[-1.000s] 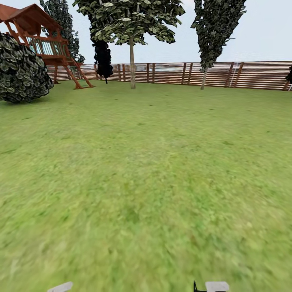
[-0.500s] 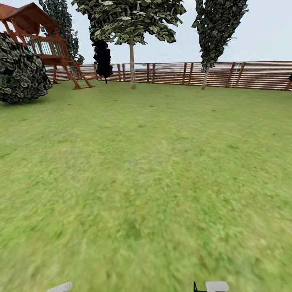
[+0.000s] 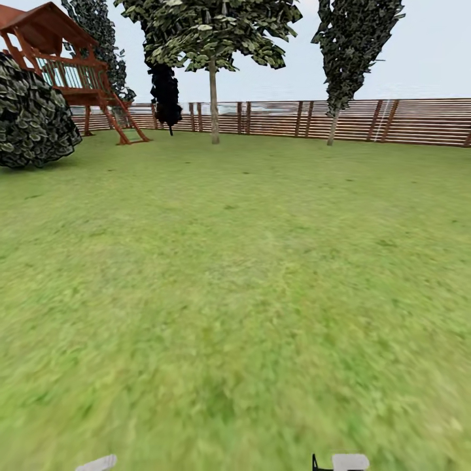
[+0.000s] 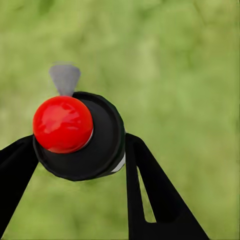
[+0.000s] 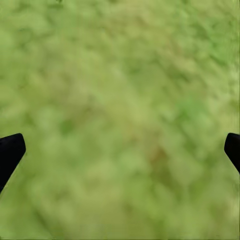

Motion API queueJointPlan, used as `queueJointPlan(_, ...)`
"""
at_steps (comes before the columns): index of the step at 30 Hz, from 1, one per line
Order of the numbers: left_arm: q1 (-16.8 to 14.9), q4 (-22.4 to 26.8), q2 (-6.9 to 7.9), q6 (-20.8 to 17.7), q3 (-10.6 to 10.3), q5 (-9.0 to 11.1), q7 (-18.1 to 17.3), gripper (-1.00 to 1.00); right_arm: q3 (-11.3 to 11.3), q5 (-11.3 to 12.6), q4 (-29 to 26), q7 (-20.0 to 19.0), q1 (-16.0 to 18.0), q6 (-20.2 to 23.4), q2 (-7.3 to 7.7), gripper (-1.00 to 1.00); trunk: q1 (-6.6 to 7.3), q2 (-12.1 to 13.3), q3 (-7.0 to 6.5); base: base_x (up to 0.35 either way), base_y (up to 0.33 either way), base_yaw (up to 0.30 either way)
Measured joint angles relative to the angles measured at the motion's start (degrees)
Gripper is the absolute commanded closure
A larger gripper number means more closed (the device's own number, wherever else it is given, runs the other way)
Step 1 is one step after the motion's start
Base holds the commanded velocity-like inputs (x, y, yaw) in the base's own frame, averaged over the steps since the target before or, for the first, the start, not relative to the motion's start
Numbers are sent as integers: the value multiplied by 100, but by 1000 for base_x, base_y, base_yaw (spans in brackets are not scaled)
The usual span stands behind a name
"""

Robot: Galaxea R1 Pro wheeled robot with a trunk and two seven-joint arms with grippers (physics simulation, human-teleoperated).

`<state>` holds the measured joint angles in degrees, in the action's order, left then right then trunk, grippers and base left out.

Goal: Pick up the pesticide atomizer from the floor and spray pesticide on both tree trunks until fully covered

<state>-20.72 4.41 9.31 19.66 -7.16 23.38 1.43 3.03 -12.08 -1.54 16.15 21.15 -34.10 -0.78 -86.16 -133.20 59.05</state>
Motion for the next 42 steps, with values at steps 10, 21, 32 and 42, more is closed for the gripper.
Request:
queueJointPlan(10, 0, 0, -9, 2, 0, -14, 0, 100, 0, 0, 0, 0, 0, 0, 0, -100, 0, 0, 0, 339, 96, 0)
queueJointPlan(21, 0, 0, -9, 1, 0, -25, 0, 100, 0, -3, 0, 0, 0, 0, 0, -100, 0, 0, 0, 339, 96, 0)
queueJointPlan(32, 0, 0, -9, 1, -7, -35, 0, 100, 0, -1, 0, 0, 0, 0, 0, -100, 0, 0, 0, 339, 96, 0)
queueJointPlan(42, 0, 0, -9, 4, -7, -35, 0, 100, 0, 1, 0, 0, 0, 0, 0, -100, 0, 0, 0, 339, 96, 0)
